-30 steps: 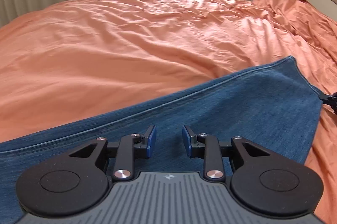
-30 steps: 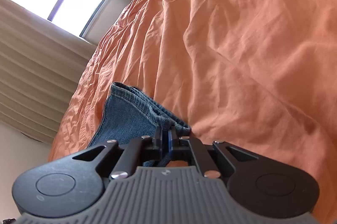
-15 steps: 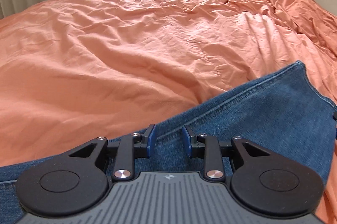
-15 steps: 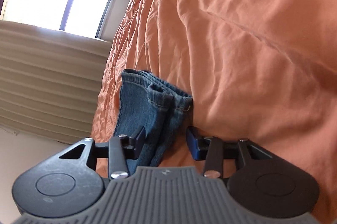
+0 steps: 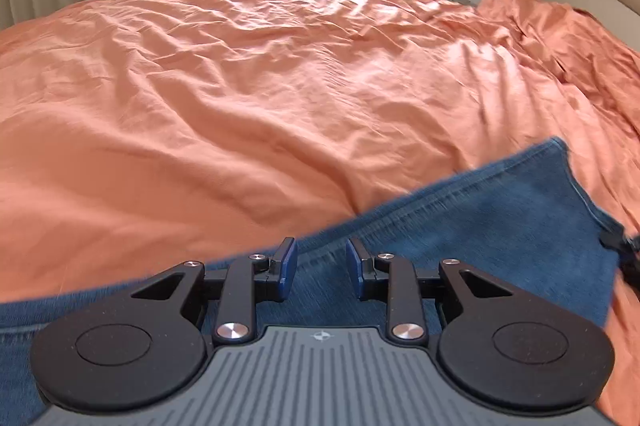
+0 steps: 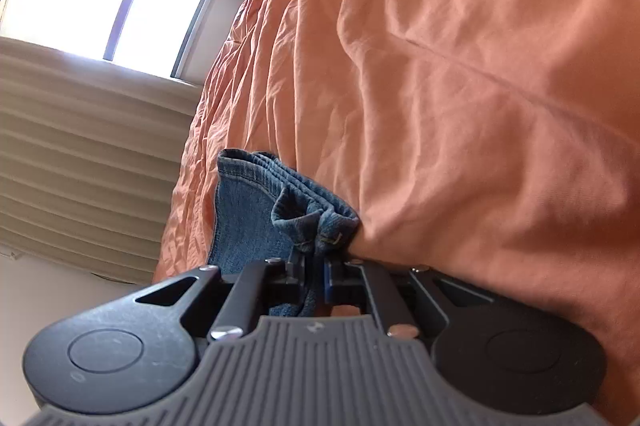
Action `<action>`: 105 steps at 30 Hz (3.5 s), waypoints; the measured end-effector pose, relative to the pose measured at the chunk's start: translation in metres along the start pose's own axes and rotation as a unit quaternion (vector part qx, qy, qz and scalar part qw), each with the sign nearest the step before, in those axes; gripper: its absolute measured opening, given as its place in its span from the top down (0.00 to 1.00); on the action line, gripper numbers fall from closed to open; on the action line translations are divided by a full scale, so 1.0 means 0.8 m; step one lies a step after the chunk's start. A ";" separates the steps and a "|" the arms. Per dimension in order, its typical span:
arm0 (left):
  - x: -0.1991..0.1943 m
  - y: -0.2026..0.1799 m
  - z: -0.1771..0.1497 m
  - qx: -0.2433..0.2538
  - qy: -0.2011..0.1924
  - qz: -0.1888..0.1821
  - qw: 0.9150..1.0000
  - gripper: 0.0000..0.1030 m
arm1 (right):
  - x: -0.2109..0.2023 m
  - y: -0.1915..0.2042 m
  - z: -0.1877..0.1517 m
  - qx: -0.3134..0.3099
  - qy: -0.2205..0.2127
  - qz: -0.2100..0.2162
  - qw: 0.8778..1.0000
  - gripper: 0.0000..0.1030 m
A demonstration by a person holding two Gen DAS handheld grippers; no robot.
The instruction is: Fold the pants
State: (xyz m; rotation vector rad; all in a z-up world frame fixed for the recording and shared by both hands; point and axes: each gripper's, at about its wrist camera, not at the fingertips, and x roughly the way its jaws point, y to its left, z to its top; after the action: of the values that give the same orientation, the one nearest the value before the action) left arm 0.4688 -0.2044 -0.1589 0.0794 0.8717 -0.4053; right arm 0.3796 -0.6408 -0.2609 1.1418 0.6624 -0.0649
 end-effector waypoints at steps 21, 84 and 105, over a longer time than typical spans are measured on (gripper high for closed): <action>-0.077 -0.084 -0.131 -0.058 0.062 -0.089 0.992 0.84 | -0.058 0.158 -0.013 -0.184 -0.029 -0.029 0.982 0.99; -0.138 0.325 -0.193 -0.403 -0.072 -0.143 0.901 0.90 | 0.044 0.328 -0.435 -0.495 0.075 -0.010 0.866 0.43; -0.148 0.244 -0.169 -0.136 -0.097 0.055 0.984 0.93 | 0.156 0.348 -0.318 -0.549 0.046 -0.079 0.831 0.93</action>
State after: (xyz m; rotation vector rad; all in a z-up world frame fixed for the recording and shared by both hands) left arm 0.3767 0.0437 -0.1753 -0.1619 0.7200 -0.1848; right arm 0.4692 -0.2673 -0.1606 -0.0312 0.7177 0.2178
